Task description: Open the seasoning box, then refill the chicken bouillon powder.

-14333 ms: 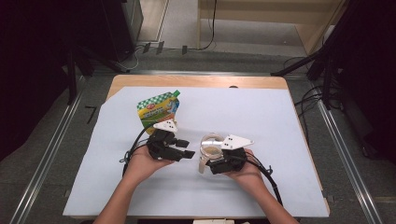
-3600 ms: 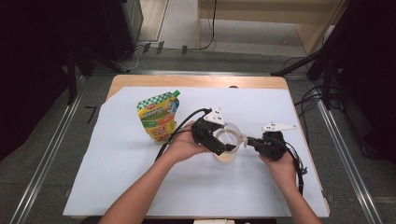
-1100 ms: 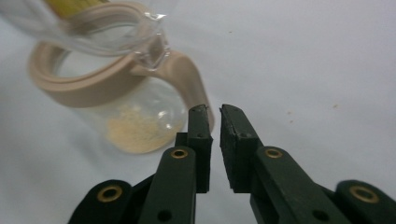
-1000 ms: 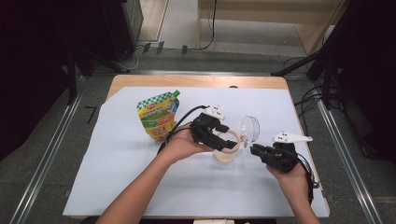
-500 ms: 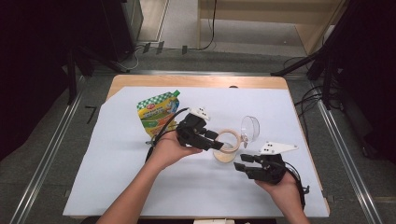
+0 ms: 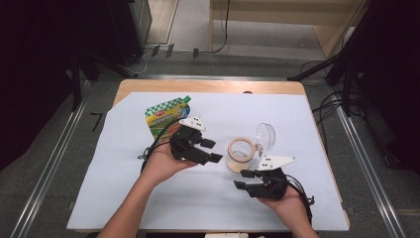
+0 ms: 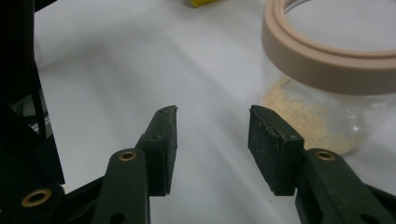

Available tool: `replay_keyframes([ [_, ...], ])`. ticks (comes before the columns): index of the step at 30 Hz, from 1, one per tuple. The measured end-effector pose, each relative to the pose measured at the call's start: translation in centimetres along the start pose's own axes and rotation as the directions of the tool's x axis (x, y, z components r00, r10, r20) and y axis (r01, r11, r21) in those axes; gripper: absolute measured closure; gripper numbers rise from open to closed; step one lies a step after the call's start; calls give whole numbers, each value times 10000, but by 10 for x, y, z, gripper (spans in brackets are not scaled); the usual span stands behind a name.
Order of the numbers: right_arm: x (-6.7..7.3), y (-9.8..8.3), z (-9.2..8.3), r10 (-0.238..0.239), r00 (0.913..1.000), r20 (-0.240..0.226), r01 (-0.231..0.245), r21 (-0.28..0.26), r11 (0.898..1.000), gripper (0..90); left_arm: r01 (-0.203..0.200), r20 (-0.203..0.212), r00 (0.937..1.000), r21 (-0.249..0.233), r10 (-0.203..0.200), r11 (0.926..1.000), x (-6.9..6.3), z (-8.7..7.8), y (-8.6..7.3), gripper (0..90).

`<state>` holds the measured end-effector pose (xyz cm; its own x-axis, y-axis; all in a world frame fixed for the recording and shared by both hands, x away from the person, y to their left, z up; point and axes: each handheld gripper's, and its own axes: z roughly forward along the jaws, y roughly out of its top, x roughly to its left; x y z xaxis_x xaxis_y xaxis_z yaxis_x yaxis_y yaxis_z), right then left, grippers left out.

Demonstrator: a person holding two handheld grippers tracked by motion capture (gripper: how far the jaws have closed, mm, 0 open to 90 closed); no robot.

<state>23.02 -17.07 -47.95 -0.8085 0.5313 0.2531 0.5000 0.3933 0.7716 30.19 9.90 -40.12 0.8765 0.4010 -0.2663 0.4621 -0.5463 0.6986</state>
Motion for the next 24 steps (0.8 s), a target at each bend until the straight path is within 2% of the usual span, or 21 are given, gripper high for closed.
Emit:
replay_keyframes([
  [3,1,0,6,-238,9997,97,236,172,9996,540,84,-44,10000,-82,-84,9999,2,-6,-4,403],
  [11,4,3,13,-329,9994,56,329,98,9994,541,442,-260,9987,-233,-448,9988,11,-21,-15,410],
  [18,6,5,19,-432,9990,-77,433,142,9990,541,886,-541,9944,-333,-903,9955,19,-36,-21,425],
  [24,8,5,22,-511,9986,-96,513,225,9984,541,1036,-757,9914,-488,-1071,9934,24,-48,-24,434],
])
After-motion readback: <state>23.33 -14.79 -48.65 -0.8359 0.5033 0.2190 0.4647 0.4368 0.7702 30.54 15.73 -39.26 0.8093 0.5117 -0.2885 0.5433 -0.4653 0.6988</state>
